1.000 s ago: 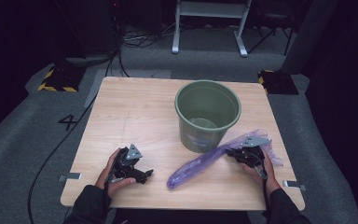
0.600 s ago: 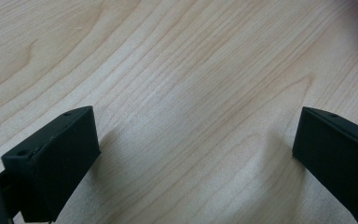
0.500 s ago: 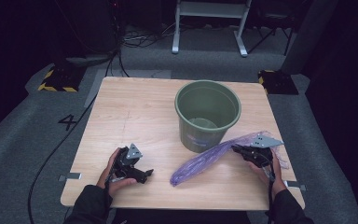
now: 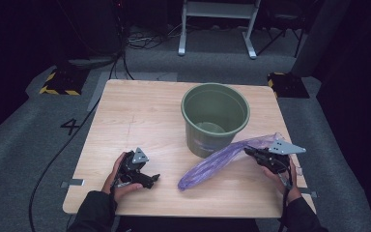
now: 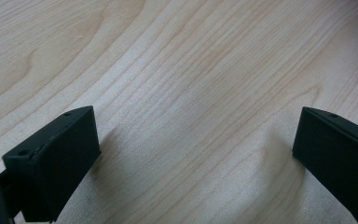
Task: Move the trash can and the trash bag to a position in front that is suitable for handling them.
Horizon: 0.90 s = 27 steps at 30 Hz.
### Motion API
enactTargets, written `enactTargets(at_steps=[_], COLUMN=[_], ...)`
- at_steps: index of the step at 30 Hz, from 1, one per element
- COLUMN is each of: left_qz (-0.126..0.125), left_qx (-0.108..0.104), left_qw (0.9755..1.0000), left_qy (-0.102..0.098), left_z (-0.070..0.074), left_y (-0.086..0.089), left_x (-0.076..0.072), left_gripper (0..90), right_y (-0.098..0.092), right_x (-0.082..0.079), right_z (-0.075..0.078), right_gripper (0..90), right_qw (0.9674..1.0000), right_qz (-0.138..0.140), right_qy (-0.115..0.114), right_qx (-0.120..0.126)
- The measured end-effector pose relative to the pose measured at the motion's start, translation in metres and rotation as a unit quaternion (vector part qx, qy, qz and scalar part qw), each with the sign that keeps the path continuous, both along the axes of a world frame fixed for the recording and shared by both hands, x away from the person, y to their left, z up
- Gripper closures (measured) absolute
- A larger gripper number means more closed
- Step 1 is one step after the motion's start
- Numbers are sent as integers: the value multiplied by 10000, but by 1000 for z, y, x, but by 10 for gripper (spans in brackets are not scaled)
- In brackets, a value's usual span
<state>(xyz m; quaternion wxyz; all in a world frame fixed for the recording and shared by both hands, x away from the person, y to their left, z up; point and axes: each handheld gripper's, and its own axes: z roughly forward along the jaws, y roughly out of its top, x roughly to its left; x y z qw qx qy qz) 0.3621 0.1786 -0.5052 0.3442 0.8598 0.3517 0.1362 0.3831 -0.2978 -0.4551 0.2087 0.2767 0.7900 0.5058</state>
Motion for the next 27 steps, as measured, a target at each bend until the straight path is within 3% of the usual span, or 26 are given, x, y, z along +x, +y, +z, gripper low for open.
enactTargets(at_steps=[17,27], left_qz=[-1,9], left_qx=[1,1], left_qw=[10000,10000], left_qy=[2,-3], left_z=[0,0], left_y=[0,0], left_x=[0,0], left_gripper=[1,1], right_y=[1,3], right_x=[-13,-24], right_z=[32,52], right_gripper=[888,890], right_qw=[9977,9962], right_qz=[189,158], right_qy=[-459,-695], right_qx=[468,506])
